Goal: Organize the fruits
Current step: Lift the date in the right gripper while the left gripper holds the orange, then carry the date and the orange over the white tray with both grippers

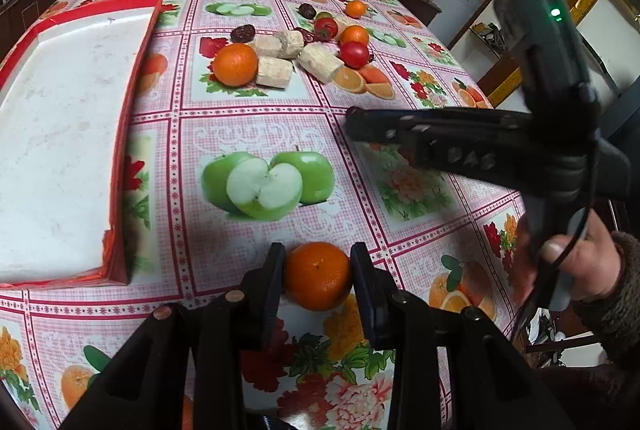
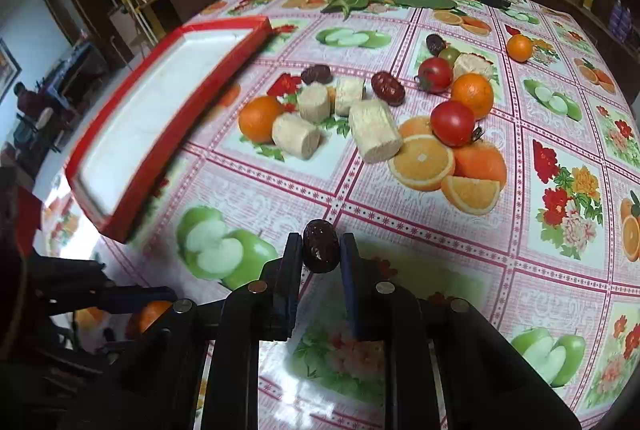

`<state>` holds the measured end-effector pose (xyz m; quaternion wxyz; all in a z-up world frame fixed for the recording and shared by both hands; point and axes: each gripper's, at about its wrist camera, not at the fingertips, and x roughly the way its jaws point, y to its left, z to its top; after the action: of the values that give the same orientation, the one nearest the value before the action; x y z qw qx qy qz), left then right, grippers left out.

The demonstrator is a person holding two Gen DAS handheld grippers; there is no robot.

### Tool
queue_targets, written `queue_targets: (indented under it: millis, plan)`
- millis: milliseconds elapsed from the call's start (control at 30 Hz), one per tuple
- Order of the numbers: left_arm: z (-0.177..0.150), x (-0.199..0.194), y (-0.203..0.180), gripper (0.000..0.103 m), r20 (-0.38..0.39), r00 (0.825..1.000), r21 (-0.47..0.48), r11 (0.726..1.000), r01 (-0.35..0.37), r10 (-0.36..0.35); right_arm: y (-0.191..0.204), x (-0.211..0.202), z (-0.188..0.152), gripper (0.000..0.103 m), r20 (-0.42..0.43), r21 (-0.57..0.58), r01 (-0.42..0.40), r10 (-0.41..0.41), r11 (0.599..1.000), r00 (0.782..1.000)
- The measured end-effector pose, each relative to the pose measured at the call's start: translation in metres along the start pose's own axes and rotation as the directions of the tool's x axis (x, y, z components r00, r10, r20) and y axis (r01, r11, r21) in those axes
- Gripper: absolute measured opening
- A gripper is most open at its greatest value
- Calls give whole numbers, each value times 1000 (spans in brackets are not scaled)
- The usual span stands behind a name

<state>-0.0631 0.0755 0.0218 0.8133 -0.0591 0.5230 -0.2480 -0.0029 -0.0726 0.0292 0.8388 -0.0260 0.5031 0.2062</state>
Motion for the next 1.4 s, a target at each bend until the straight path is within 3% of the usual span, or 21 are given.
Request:
queue_targets:
  millis: [333,667,1000,1200,1400]
  plan:
    - [12,-13,8,36,37,999,-37,999,2,0,11,-8,17,18,14,-30,1,0,1000,1000]
    - [25,-47,53,36,110,992,-137,989,-53,68,65,0,53,18,25,-122,-72,76,990,997]
    - [16,-83,134,36,130,954,-265,937,-230,271,157,42,78,18,-44,-248,-205,200,947,979]
    - [8,-83,173,36,87,944,-337,901,-273,319,194,71,73,18,-112,-287,-249,226,925,968]
    - [2,-83,181,36,80,939,-352,890,-288,336,205,82,63,19,-149,-302,-256,219,918,964]
